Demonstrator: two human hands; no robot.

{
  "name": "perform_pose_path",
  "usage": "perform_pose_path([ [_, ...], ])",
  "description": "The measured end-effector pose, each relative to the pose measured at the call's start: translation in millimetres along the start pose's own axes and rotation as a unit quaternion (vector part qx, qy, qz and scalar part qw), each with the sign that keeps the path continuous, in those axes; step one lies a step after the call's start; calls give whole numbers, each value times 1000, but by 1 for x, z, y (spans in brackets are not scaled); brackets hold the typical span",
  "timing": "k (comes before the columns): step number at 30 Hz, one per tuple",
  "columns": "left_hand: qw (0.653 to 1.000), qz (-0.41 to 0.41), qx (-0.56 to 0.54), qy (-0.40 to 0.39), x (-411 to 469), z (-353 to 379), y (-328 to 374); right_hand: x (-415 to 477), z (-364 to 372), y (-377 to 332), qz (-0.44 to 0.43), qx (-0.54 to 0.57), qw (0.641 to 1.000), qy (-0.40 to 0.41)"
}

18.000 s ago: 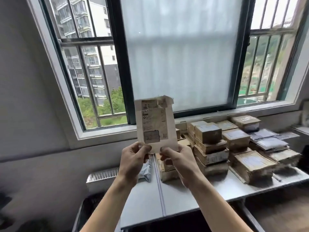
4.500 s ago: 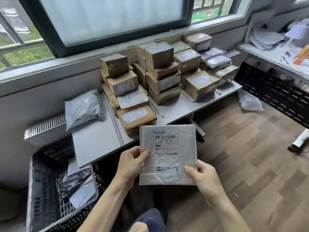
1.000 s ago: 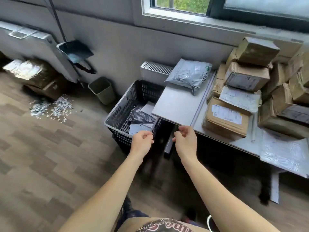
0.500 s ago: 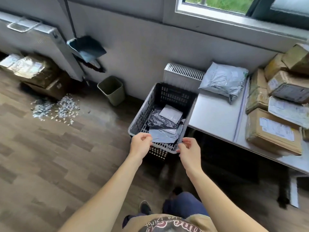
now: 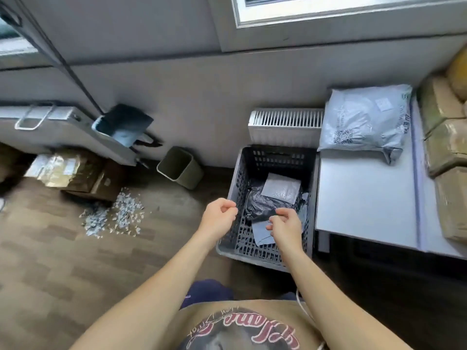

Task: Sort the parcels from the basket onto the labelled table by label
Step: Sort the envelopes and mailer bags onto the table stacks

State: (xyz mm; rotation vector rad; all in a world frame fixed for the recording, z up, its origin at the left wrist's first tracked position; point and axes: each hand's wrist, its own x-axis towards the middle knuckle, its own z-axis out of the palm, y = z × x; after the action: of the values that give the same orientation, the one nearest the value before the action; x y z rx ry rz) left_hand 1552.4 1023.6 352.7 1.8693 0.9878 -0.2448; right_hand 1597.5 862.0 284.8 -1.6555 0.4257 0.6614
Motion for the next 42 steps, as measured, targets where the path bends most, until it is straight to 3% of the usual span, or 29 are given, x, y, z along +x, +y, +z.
perform_pose_path([
  [10,962,29,170,-213,169,37,36,115,43,3,139,128,972,142],
  [15,954,-61,115,-272,291,79,34,187,81,37,210,256,916,229],
  [17,939,-61,129,-312,331,101,24,213,100,55,240,302,890,244],
  [23,936,-40,165,-307,422,172,-9,291,142,102,265,378,848,260],
  [28,942,-120,158,-271,476,219,-53,352,154,134,277,411,826,269],
  [35,948,-181,107,-240,498,244,-79,391,154,150,278,408,827,271],
  [42,947,-165,41,-274,467,232,-61,373,147,135,278,402,825,282],
])
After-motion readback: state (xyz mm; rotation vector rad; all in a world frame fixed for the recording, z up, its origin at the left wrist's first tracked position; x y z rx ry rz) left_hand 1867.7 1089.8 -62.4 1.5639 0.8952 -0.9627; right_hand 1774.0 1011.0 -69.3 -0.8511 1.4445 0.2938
